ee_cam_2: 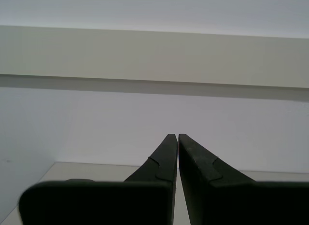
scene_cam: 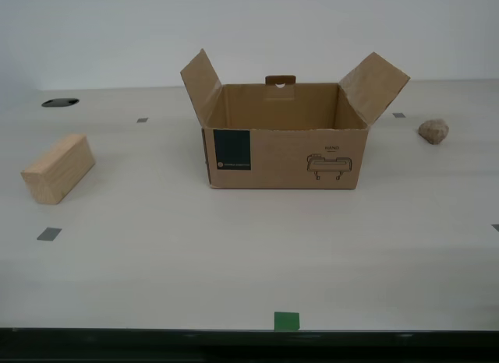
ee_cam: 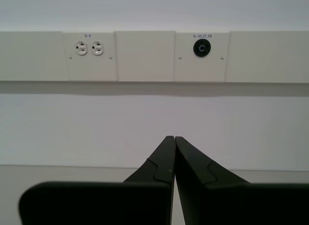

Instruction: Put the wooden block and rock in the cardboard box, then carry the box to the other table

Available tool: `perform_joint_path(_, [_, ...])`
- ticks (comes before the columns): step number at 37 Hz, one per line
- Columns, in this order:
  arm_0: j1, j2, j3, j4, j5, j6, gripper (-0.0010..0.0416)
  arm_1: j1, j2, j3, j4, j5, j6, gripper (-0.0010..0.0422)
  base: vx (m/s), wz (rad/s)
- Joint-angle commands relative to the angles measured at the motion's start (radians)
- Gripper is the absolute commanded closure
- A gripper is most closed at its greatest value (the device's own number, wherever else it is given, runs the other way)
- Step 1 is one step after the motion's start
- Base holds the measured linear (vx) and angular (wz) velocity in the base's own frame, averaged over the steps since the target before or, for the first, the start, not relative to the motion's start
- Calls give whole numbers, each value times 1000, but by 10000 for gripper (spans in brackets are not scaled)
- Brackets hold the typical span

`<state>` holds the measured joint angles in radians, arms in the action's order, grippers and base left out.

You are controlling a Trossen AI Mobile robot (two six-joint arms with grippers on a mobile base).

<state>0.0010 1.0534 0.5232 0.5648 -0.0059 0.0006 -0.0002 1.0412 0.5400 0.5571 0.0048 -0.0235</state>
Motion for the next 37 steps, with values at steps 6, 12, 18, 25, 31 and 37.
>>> perform_joint_path(6, [0, 0, 1, 3, 0, 0, 406, 0, 0, 1, 5, 2, -2, 412, 0, 0])
perform_joint_path(12, [0, 0, 1, 3, 0, -1, 406, 0, 0, 1, 5, 2, -2, 412, 0, 0])
perform_joint_path(18, [0, 0, 1, 2, 0, -1, 406, 0, 0, 1, 3, 2, -2, 412, 0, 0])
perform_joint_path(25, [0, -8, 1, -13, 0, 0, 406, 0, 0, 1, -4, 4, -3, 412, 0, 0])
perform_joint_path(31, [0, -32, 24, -80, 0, 0, 406, -1, 0, 25, -97, 25, -10, 412, 0, 0])
perform_joint_path(37, [0, -36, 86, -218, 0, 0, 406, -2, 0, 109, -325, 32, -10, 412, 0, 0])
